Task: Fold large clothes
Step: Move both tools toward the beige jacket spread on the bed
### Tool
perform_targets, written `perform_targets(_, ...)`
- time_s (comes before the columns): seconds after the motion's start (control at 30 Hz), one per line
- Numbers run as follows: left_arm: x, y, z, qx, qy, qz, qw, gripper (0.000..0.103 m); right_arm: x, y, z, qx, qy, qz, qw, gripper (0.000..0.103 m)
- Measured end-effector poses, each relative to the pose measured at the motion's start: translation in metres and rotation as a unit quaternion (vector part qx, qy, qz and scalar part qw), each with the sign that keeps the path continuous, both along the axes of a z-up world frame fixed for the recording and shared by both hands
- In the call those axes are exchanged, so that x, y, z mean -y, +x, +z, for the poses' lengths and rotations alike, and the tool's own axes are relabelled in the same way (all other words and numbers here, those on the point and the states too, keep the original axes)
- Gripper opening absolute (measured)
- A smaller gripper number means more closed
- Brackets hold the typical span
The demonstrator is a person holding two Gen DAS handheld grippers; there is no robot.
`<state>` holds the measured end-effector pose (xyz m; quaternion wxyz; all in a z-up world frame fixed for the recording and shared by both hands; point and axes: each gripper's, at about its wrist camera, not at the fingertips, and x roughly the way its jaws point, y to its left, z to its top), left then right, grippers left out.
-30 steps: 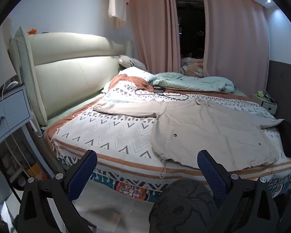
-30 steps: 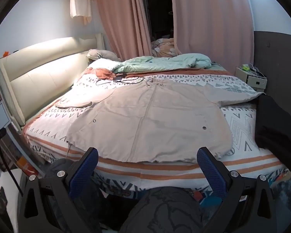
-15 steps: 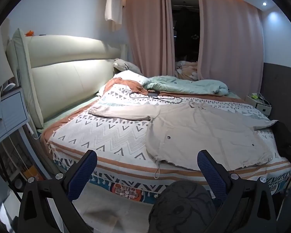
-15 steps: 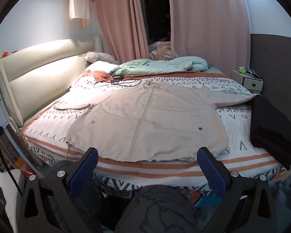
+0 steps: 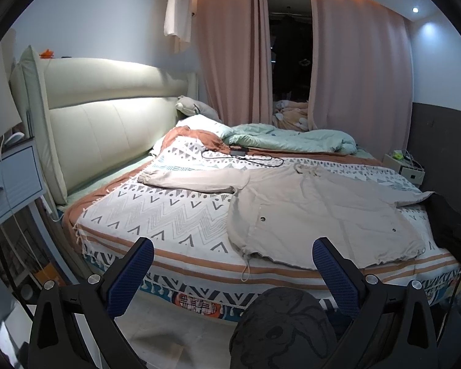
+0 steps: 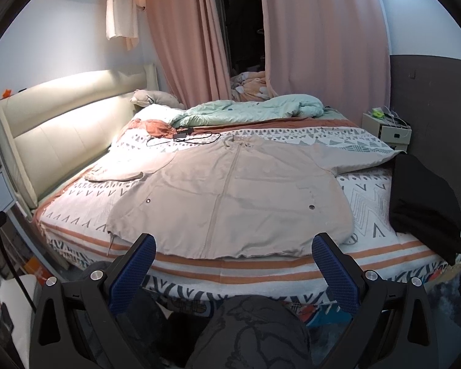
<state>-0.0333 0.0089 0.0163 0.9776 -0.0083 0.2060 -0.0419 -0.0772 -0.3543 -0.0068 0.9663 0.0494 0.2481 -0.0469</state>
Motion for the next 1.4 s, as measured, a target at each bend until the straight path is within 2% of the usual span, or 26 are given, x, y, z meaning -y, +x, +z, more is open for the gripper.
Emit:
perform_targets(0.5,0.000,-0.010,-0.002,0.001,0.004,-0.011,0.9999,0.103,-0.009,-0.006,-0.006,-0.009,-0.002,-0.007,1.000,0.102)
perform_targets(1.13,-0.003,-0.016,-0.004,-0.004,-0.004,-0.021,0.9998,0.103,-0.013,-0.017,0.004,-0.004,-0.008,-0.017,1.000,0.102)
perform_targets(1.4,-0.005,-0.011,0.001,0.002,-0.007,-0.018,0.9998,0.103,-0.014,-0.005,0.011,0.001,-0.011,-0.015,1.000,0.102)
